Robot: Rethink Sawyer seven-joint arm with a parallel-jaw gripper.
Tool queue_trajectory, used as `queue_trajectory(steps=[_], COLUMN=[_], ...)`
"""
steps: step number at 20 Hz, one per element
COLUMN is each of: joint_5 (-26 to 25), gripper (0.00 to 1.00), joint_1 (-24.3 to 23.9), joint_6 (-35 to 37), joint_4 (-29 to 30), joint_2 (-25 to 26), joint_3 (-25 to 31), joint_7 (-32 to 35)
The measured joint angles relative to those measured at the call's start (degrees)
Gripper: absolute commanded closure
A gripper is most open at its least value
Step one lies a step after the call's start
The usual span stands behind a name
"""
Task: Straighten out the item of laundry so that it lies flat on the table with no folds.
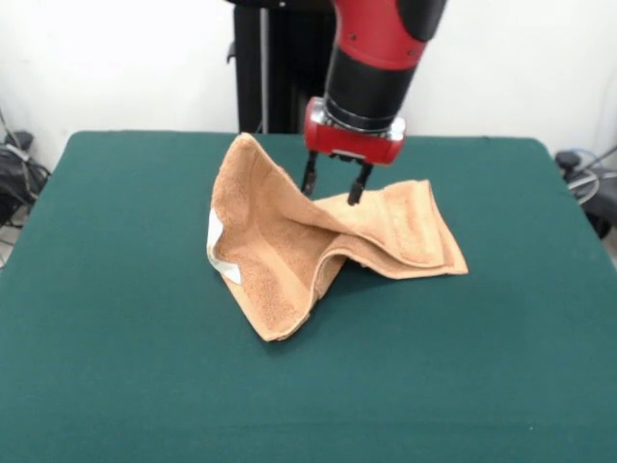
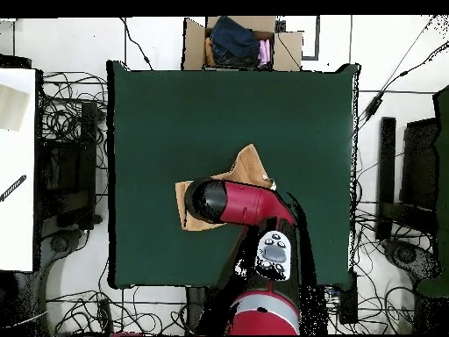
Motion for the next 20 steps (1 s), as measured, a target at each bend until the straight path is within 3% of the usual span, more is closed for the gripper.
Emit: queue_trajectory(steps=[12,20], joint_5=[-5.83,-9.20], gripper=[0.00,0.00], joint_1=[-6.37,-6.89], joint_6=[2.43,5.25], joint_4=[-0.11,-0.27], joint_2=[0.02,-0.01], joint_3=[5.91,8.89], joint_7=[-0.05,-0.05])
